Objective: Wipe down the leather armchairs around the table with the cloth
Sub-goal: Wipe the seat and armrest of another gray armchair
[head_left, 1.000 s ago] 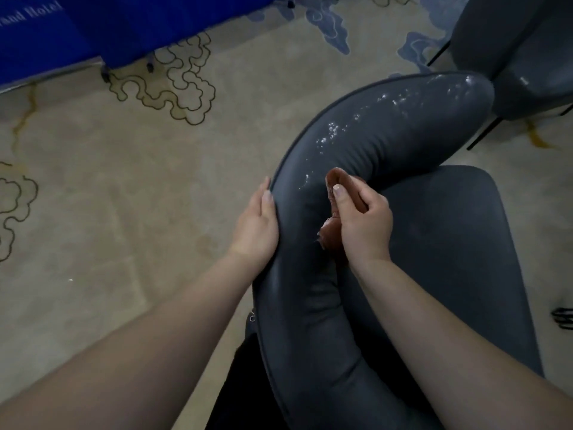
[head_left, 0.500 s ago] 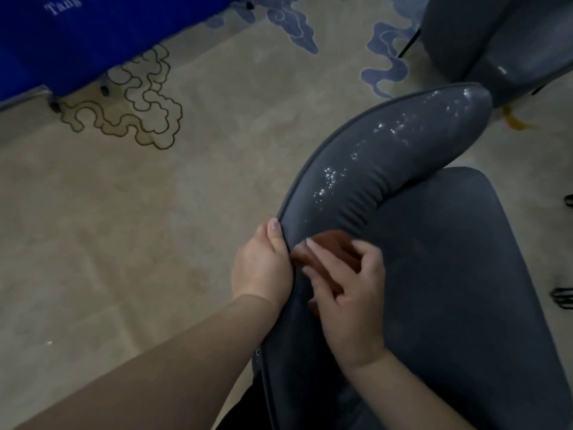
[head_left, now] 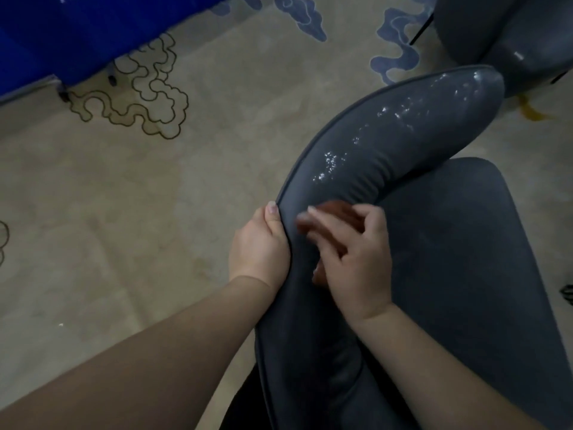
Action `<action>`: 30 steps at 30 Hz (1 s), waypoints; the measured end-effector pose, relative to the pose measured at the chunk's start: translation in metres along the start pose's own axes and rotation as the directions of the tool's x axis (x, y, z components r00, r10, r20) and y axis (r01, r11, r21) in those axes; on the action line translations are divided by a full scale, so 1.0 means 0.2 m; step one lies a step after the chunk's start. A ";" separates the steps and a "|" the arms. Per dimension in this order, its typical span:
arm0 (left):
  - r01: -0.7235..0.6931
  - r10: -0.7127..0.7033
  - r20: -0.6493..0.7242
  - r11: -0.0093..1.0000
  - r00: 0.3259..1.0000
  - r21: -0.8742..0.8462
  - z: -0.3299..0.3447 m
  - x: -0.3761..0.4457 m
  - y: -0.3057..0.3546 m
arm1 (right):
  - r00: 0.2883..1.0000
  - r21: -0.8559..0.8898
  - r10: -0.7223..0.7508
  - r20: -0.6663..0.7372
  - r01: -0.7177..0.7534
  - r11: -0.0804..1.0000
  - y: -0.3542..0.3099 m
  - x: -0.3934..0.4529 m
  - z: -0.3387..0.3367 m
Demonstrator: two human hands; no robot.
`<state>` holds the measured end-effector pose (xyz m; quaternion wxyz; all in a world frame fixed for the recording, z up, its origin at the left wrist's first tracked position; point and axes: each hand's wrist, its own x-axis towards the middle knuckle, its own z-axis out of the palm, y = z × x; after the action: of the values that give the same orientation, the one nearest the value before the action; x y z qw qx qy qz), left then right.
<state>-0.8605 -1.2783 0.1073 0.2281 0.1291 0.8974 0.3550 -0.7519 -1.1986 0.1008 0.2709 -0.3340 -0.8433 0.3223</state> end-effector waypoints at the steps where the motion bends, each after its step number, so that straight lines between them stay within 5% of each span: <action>1: 0.000 0.000 -0.003 1.000 1.000 0.009 0.00 0.00 0.00 | 0.998 0.020 0.052 -0.017 -0.052 0.998 0.00 0.04 0.01; 3: -0.008 0.009 -0.008 1.000 1.000 0.019 0.00 0.00 0.00 | 0.996 0.067 0.087 0.011 -0.087 0.994 0.00 -0.01 0.00; 10: -0.012 0.013 -0.028 0.999 1.000 0.031 0.00 0.01 0.01 | 0.985 0.041 -0.126 0.122 0.122 0.992 -0.02 -0.27 -0.08; 15: -0.015 0.016 -0.031 0.999 0.999 0.034 0.00 0.00 0.00 | 0.984 0.028 0.136 -0.114 -0.133 0.991 0.01 0.11 0.05; 25: -0.019 0.023 -0.034 0.993 0.999 0.115 0.00 0.00 0.01 | 0.990 0.086 0.105 -0.090 -0.097 0.992 0.01 -0.08 0.02; 30: -0.034 0.040 -0.029 0.984 0.999 0.176 0.00 0.00 0.01 | 0.934 0.127 0.298 -0.197 -0.277 0.953 0.07 0.20 0.06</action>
<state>-0.8606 -1.2773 0.1079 0.1947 0.1595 0.9261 0.2811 -0.7800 -1.1661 0.0920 0.3260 -0.4729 -0.7347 0.3611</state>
